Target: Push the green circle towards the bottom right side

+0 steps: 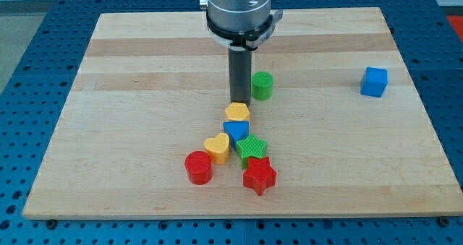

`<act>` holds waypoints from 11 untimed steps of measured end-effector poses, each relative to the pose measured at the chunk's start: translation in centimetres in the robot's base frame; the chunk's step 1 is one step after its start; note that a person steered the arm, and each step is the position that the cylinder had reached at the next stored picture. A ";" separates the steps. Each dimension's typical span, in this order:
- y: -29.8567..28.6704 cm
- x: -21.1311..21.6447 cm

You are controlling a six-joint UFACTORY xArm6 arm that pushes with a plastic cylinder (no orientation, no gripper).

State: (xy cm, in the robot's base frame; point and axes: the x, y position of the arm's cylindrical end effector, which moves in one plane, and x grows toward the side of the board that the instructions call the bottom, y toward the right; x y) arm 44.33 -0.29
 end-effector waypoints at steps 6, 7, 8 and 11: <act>3.0 -5.9; 4.0 -3.8; 5.0 -2.9; 7.4 -1.6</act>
